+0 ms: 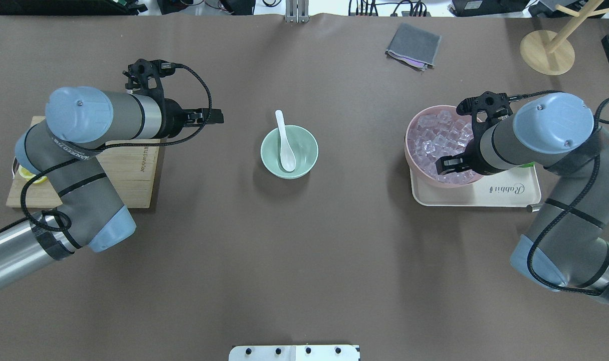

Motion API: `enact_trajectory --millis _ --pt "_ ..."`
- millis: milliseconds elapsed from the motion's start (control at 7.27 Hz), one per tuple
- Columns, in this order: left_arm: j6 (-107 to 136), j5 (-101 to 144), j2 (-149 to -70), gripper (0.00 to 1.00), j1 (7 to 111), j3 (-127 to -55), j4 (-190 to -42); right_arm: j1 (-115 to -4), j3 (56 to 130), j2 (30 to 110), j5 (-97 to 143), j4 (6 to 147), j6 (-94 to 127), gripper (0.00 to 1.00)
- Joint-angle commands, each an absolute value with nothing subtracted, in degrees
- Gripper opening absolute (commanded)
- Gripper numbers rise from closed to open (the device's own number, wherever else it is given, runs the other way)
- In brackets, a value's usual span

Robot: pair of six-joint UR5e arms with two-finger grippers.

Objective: Put spoon and ice into bowl

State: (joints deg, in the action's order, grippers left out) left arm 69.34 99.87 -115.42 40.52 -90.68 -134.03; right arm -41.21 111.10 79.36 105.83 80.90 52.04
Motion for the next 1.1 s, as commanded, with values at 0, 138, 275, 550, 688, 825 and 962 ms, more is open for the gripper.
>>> enact_trajectory --millis 0,138,275,550,688,825,962 --pt "69.35 99.84 -115.4 0.98 40.52 -90.53 -134.03 -41.13 109.87 79.28 105.91 80.6 52.03 0.7" --pt "69.35 99.84 -115.4 0.98 40.43 -90.44 -134.03 -41.13 109.78 79.28 105.91 80.6 52.12 0.7" --pt "69.35 99.76 -115.4 0.98 40.34 -90.44 -134.03 -41.05 109.78 79.28 105.91 80.6 52.38 0.69" --pt "69.35 98.61 -115.31 0.98 40.08 -90.18 -134.03 -40.7 110.13 79.36 106.0 80.6 52.73 0.69" --pt "69.35 98.7 -115.31 0.98 40.08 -90.18 -134.03 -40.43 110.21 79.45 105.82 80.6 52.82 0.69" --pt "69.35 98.61 -115.31 0.98 40.08 -90.09 -134.03 -40.34 110.21 79.45 105.65 80.6 52.74 0.69" --pt "69.35 98.61 -115.31 0.98 39.99 -90.09 -134.03 -39.82 110.21 79.71 105.38 80.6 52.82 0.69"
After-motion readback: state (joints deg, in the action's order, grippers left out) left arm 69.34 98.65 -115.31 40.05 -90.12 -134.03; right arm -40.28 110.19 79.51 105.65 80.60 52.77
